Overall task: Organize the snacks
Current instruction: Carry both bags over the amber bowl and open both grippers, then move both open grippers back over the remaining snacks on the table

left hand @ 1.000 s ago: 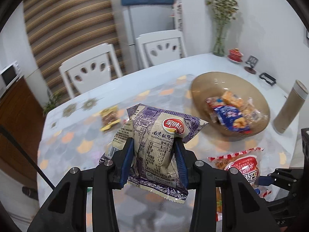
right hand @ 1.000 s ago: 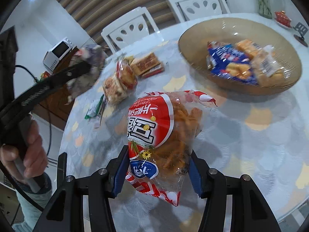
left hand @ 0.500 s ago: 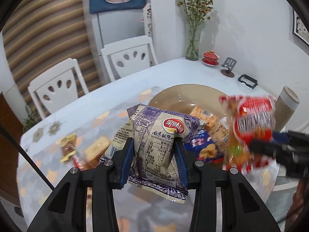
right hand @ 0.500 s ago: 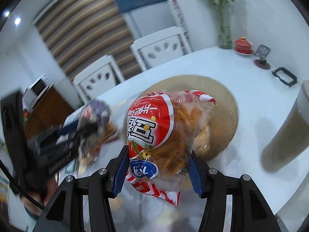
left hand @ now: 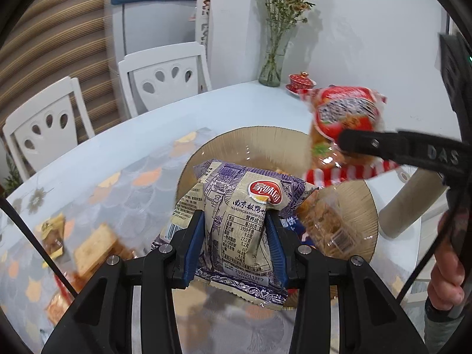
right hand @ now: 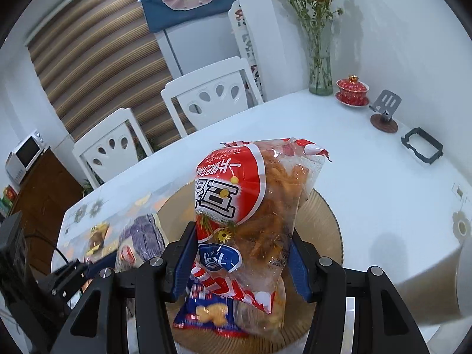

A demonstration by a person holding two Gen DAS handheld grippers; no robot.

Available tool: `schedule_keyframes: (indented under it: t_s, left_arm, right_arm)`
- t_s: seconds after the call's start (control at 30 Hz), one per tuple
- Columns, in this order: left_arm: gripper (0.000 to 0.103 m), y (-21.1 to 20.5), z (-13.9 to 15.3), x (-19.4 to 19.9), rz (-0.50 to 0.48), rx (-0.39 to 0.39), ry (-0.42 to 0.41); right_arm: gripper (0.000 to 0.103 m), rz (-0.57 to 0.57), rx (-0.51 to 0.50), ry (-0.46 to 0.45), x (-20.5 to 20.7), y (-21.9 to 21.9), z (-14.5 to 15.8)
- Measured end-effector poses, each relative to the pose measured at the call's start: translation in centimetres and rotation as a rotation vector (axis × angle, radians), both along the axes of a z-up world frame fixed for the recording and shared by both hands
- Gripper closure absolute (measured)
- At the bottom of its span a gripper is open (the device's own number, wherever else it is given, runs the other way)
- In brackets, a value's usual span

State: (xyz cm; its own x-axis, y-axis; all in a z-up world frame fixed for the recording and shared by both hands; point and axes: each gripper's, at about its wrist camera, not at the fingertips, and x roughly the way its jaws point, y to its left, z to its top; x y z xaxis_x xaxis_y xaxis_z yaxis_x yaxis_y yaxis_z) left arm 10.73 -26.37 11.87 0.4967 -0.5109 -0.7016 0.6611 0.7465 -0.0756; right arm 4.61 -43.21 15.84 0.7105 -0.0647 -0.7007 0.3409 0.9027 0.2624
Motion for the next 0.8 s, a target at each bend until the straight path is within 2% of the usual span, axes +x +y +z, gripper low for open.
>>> schedule_keyframes:
  t_s: [0.07, 0.1, 0.13, 0.17, 0.27, 0.43, 0.63, 0.8]
  left_arm:
    - [0.057, -0.6, -0.1, -0.1, -0.017, -0.002, -0.026]
    - [0.050, -0.8, -0.1, -0.1, -0.014, 0.003, -0.040]
    - [0.036, -1.0, 0.0, -0.2, -0.002, 0.014, -0.061]
    - [0.032, -1.1, 0.0, -0.2, 0.001, 0.016, -0.077]
    - [0.032, -0.6, 0.3, -1.1, -0.019, 0.014, -0.104]
    - [0.032, 1.5, 0.8, -2.2, 0.006, 0.029, -0.112]
    - [0.032, 5.1, 1.6, -3.8, 0.085, 0.038, -0.118]
    - [0.032, 9.1, 2.6, -5.2, 0.181, 0.021, -0.120]
  right_arm:
    - [0.045, -0.005, -0.002, 0.000, 0.8, -0.4, -0.1]
    - [0.042, -0.007, -0.008, 0.009, 1.1, -0.5, -0.2]
    - [0.041, -0.015, -0.013, 0.022, 1.4, -0.8, -0.3]
    - [0.041, -0.019, -0.011, 0.025, 1.3, -0.9, -0.4]
    - [0.041, -0.026, 0.026, 0.027, 0.6, -1.5, -0.8]
    - [0.041, -0.016, 0.057, 0.033, -0.8, -1.0, -1.3]
    - [0.041, 0.028, 0.111, 0.031, -2.0, 0.8, -1.7]
    - [0.041, 0.078, 0.110, 0.011, -3.1, 3.2, -1.0]
